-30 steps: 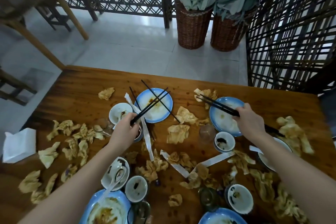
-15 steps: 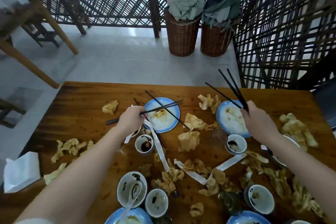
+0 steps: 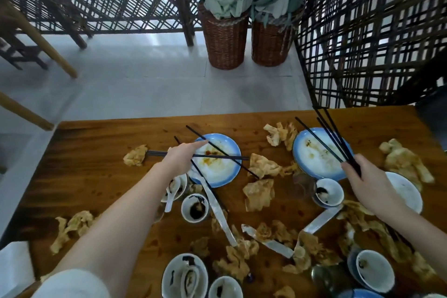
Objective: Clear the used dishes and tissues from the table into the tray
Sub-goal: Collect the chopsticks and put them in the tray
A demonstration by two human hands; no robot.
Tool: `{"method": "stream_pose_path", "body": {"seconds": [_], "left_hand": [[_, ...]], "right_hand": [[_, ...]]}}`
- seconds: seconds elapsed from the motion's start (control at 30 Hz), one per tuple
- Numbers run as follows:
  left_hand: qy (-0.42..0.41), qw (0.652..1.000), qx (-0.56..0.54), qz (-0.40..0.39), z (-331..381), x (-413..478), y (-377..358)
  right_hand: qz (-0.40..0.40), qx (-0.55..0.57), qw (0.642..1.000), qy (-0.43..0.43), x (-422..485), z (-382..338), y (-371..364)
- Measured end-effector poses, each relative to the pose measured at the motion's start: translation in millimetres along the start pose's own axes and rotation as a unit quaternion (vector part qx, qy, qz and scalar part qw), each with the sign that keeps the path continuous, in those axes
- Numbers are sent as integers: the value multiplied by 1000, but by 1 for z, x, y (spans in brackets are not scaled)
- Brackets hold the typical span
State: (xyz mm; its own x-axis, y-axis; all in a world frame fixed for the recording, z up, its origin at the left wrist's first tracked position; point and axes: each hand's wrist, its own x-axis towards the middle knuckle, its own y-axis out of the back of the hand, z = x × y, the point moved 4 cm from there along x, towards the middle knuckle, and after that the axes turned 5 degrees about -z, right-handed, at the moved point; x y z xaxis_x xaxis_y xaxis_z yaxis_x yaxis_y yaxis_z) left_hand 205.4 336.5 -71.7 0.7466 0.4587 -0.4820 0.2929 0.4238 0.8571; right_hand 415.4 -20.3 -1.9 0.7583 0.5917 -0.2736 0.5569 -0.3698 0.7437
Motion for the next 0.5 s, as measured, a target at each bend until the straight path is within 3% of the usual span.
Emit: {"method": "stream_pose_path", "body": {"seconds": [0.2, 0.37, 0.5], "left_hand": [[-45, 998, -1, -35, 7, 14, -1], [-45, 999, 10, 20, 12, 23, 5], [-57, 997, 38, 19, 12, 27, 2]], "right_hand": [[8, -1, 1000, -14, -1, 3, 2], [18, 4, 1000, -20, -1, 4, 1], [20, -2, 999, -33, -2, 10, 0]]}}
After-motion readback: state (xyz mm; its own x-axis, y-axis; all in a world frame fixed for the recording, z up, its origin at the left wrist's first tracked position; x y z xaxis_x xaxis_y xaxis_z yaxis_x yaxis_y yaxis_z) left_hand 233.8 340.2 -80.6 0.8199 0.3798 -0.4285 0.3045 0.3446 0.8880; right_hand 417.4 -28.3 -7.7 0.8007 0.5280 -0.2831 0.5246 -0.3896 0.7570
